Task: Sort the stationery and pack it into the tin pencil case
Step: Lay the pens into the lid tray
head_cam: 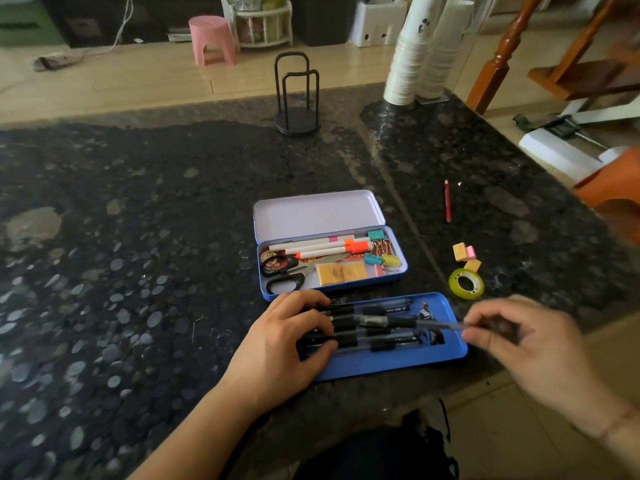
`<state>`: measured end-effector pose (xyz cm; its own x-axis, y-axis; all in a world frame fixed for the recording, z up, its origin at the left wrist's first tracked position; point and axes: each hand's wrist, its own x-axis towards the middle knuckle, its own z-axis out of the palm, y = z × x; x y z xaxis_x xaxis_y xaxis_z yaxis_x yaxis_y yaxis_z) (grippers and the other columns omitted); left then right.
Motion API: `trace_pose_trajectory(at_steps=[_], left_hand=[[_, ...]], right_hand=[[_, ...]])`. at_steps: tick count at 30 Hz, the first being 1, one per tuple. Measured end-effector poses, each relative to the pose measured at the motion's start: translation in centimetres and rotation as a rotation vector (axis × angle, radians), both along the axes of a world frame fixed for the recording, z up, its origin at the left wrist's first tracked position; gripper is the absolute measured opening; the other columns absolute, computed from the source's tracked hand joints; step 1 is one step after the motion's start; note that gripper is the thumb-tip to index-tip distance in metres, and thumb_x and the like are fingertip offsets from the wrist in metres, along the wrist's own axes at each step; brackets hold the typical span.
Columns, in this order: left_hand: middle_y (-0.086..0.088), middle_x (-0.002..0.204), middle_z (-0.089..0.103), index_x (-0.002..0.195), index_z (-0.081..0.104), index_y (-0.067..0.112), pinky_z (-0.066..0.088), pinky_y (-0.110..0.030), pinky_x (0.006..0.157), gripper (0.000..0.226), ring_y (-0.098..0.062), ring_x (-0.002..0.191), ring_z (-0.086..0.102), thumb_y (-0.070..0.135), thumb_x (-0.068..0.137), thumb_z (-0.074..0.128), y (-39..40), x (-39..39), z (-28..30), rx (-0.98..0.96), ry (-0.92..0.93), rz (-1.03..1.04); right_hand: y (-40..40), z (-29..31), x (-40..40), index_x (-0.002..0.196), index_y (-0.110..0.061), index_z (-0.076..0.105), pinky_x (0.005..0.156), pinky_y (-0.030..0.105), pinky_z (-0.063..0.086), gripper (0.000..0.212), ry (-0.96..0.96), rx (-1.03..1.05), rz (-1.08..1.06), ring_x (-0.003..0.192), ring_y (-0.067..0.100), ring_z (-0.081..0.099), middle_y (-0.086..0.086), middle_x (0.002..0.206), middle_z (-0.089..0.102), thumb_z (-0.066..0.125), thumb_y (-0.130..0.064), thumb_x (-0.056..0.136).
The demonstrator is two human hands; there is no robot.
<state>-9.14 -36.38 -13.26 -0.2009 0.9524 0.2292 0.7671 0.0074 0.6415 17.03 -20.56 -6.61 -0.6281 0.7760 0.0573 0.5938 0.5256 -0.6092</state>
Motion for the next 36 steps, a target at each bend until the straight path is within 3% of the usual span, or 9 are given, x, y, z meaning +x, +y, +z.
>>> trace_pose_trajectory(at_steps=[6,10,16,21,28,32,36], left_hand=[[0.016,0.121,0.055,0.089,0.067,0.028,0.046,-0.021,0.097,0.012,-0.002,0.118,0.050,0.035,0.079,0.072,0.0,0.0,0.1,0.002,-0.022,0.018],[0.017,0.121,0.055,0.089,0.067,0.029,0.051,-0.027,0.094,0.013,-0.003,0.119,0.050,0.036,0.079,0.072,0.0,0.0,0.1,-0.002,-0.032,0.021],[0.017,0.124,0.054,0.093,0.067,0.029,0.048,-0.028,0.097,0.019,-0.004,0.122,0.049,0.043,0.081,0.068,-0.1,-0.1,0.4,0.001,-0.064,-0.004],[0.017,0.131,0.050,0.100,0.065,0.033,0.045,-0.028,0.101,0.033,-0.004,0.124,0.046,0.049,0.074,0.076,-0.1,-0.2,0.7,-0.027,0.009,-0.085],[0.017,0.130,0.051,0.091,0.068,0.036,0.046,-0.027,0.099,0.022,-0.004,0.122,0.046,0.048,0.074,0.075,-0.1,-0.2,0.6,-0.008,0.017,-0.079],[0.018,0.130,0.050,0.091,0.067,0.037,0.045,-0.026,0.098,0.022,-0.003,0.122,0.046,0.048,0.074,0.076,-0.1,-0.2,0.6,-0.009,0.023,-0.079],[0.019,0.129,0.050,0.091,0.066,0.038,0.047,-0.028,0.098,0.023,-0.003,0.122,0.046,0.049,0.074,0.075,0.0,-0.1,0.6,-0.018,0.030,-0.071]], right_hand=[[-0.1,-1.9,-0.3,0.076,-0.038,0.067,0.059,0.035,0.050,0.014,-0.132,0.161,0.171,0.080,0.004,0.055,-0.026,0.077,0.060,0.066,-0.051,0.070],[-0.2,-2.5,-1.1,0.075,-0.040,0.067,0.064,0.032,0.051,0.011,-0.155,0.155,0.181,0.088,0.005,0.054,-0.025,0.084,0.055,0.069,-0.050,0.071],[-0.4,-2.7,-2.8,0.076,-0.041,0.063,0.062,0.023,0.048,0.018,-0.205,0.160,0.202,0.080,-0.003,0.052,-0.028,0.074,0.056,0.066,-0.057,0.069],[-0.7,-2.8,-3.4,0.071,-0.037,0.057,0.058,0.022,0.046,0.024,-0.267,0.186,0.232,0.077,-0.003,0.048,-0.025,0.070,0.052,0.061,-0.061,0.070],[-0.2,-2.5,-3.3,0.070,-0.037,0.058,0.060,0.020,0.045,0.028,-0.270,0.169,0.263,0.077,-0.003,0.051,-0.023,0.071,0.054,0.056,-0.065,0.076],[3.9,-1.4,-3.0,0.079,-0.033,0.064,0.059,0.024,0.044,0.015,-0.176,0.202,0.059,0.071,0.002,0.053,-0.016,0.074,0.058,0.065,-0.048,0.079],[11.2,-1.7,-4.4,0.086,-0.031,0.066,0.066,0.033,0.051,0.014,-0.284,0.210,-0.210,0.078,0.015,0.059,-0.009,0.084,0.064,0.065,-0.045,0.083]])
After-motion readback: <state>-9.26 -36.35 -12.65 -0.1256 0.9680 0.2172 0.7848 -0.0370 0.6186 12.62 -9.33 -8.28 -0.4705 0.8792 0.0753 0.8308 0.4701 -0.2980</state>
